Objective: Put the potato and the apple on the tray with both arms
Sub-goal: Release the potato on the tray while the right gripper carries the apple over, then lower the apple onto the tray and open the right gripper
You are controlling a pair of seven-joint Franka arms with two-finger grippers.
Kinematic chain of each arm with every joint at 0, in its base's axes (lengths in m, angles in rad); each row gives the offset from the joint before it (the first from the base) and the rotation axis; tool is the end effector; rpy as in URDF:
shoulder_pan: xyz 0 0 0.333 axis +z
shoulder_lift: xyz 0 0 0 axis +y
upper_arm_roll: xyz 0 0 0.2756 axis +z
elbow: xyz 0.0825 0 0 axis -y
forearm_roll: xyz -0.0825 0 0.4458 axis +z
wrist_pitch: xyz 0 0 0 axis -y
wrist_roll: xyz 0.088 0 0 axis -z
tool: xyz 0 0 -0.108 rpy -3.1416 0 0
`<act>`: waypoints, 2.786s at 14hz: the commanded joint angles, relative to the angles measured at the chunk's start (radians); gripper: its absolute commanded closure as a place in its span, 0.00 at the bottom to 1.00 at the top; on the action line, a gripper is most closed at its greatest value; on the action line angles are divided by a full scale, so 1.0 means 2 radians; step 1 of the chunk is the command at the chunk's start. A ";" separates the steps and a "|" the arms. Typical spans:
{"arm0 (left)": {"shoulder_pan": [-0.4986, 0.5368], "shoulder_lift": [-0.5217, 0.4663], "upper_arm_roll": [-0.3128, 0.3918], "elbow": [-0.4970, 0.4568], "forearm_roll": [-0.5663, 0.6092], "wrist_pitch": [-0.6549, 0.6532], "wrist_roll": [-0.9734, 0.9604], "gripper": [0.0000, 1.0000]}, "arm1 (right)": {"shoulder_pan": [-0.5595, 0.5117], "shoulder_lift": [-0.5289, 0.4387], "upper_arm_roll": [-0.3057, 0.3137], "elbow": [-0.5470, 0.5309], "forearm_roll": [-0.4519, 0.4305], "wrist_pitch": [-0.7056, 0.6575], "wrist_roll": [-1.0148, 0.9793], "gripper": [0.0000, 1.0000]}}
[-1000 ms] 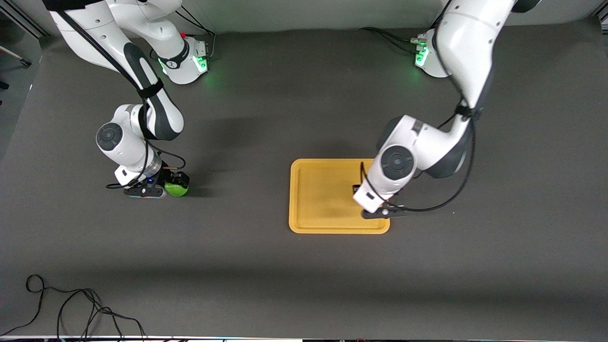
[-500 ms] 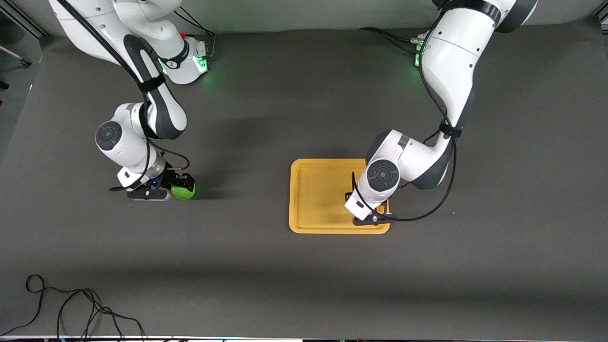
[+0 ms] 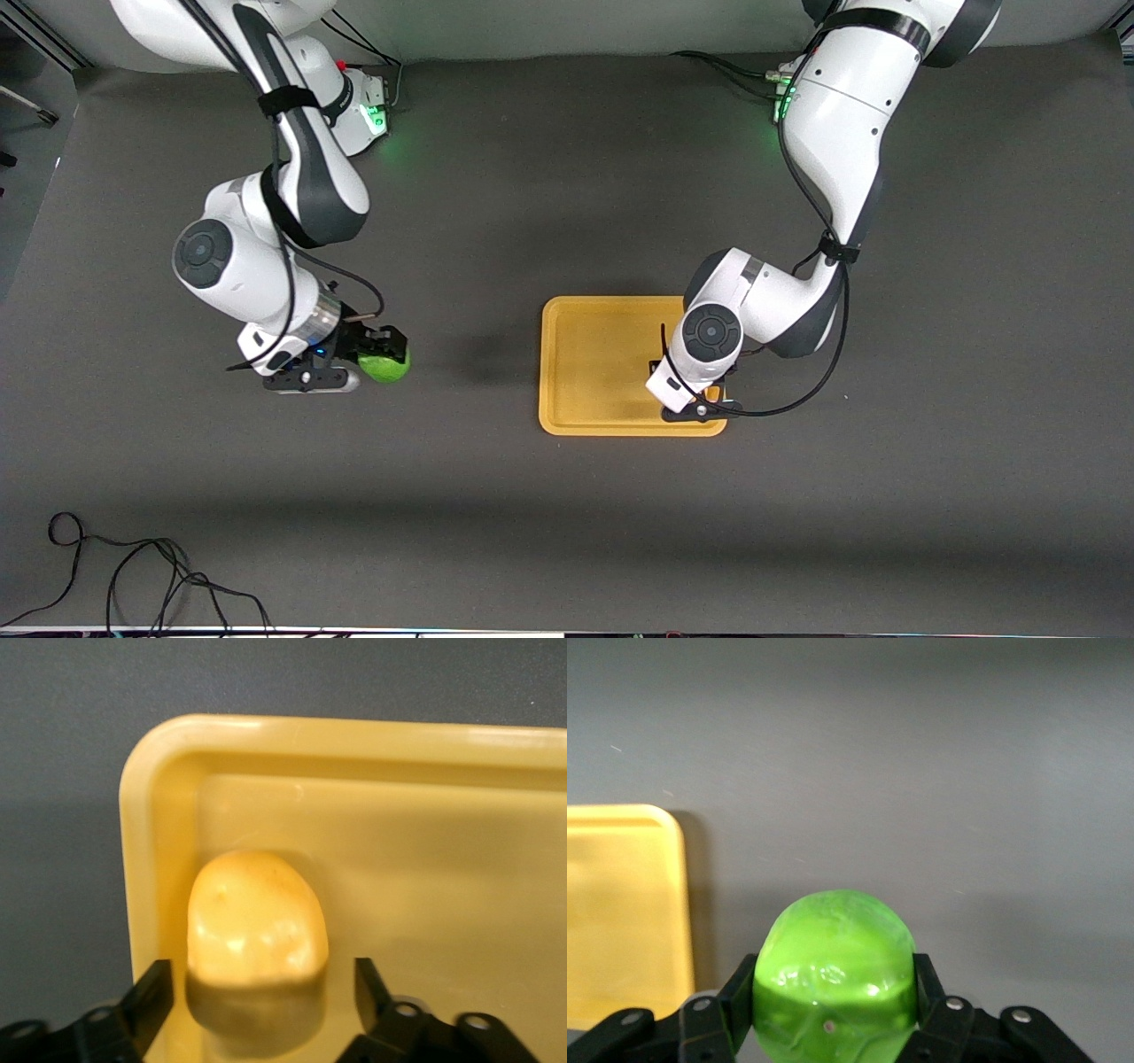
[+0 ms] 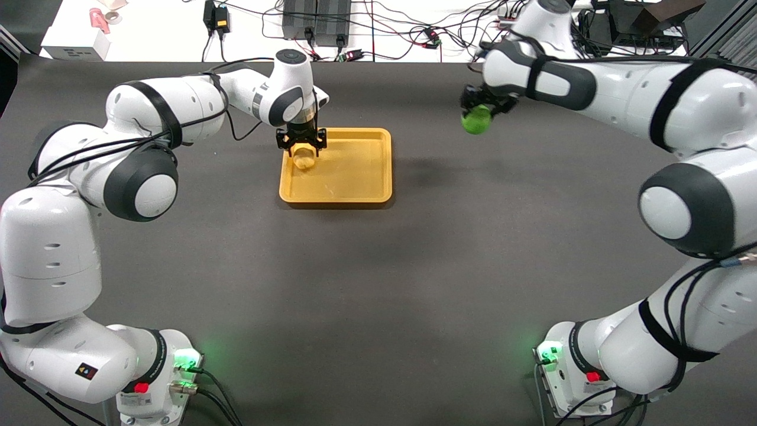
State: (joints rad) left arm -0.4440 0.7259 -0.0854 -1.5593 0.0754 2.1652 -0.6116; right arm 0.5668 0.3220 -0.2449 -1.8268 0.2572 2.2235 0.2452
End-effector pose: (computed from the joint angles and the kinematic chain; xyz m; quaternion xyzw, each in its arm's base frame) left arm 0.6168 -0.3525 0.1384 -0.9979 -0.0272 0.0486 0.0324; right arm 0.6412 0.2285 0.2992 -0.9964 0.0277 -0.0233 0.0768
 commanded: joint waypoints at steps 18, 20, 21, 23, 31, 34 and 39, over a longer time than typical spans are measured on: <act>0.184 -0.342 0.004 -0.118 -0.002 -0.128 0.222 0.00 | 0.171 0.362 0.000 0.421 -0.022 -0.042 0.249 0.54; 0.194 -0.351 0.004 -0.117 -0.002 -0.144 0.236 0.00 | 0.172 0.370 0.002 0.421 -0.021 -0.025 0.249 0.54; 0.197 -0.353 0.004 -0.117 -0.002 -0.150 0.244 0.00 | 0.177 0.374 0.003 0.420 -0.022 -0.024 0.249 0.54; 0.216 -0.356 0.004 -0.115 -0.005 -0.156 0.260 0.00 | 0.179 0.374 0.003 0.419 -0.022 -0.023 0.248 0.52; 0.247 -0.400 0.005 -0.092 -0.029 -0.237 0.300 0.00 | 0.184 0.377 0.003 0.413 -0.023 -0.020 0.249 0.00; 0.254 -0.414 0.004 -0.088 -0.029 -0.256 0.299 0.00 | 0.184 0.364 0.001 0.413 -0.022 -0.025 0.246 0.00; 0.254 -0.414 0.008 -0.083 -0.027 -0.255 0.300 0.00 | 0.149 0.152 -0.006 0.227 -0.021 -0.079 0.158 0.00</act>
State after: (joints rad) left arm 0.0556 -0.0992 -0.0699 -1.7396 0.0254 1.6784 -0.0301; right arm 0.8981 0.8919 -0.2697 -1.0992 0.2305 2.0782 0.6491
